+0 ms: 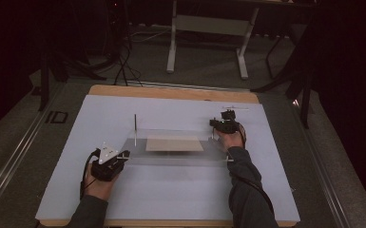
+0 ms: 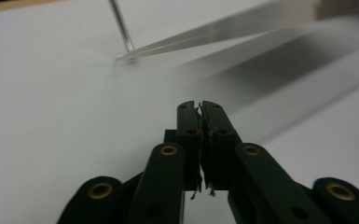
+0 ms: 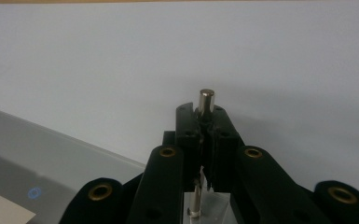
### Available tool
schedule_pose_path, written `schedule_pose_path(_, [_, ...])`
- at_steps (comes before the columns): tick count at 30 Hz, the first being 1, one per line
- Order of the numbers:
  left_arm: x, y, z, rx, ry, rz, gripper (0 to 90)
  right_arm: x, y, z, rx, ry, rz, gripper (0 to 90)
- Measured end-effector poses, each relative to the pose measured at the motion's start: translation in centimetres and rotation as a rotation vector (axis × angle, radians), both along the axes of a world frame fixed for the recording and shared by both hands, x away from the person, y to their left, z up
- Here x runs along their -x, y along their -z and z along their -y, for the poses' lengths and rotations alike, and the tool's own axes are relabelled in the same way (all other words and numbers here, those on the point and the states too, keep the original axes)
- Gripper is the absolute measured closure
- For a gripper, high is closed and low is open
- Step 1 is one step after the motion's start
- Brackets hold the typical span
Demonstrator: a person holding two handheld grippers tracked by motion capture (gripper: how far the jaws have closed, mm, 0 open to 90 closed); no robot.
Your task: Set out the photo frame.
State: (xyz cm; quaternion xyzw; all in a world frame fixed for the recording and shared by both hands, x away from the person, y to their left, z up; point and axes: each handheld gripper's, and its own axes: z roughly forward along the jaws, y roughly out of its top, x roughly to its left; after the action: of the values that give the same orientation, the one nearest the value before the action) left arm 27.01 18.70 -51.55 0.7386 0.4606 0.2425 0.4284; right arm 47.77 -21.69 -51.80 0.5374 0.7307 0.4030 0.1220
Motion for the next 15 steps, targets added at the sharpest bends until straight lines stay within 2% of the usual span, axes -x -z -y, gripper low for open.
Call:
schedule_pose_path(9, [2.2,-0.9,1.1,0.025,0.023,0.085,90.0,-0.1,0.0,0.0,0.002,-0.005,-0.001,85.3])
schedule_pose_path(15, [2.3,-1.2,1.6,0.037,0.043,0.097,90.0,0.0,0.0,0.0,0.006,-0.007,0.0,85.2])
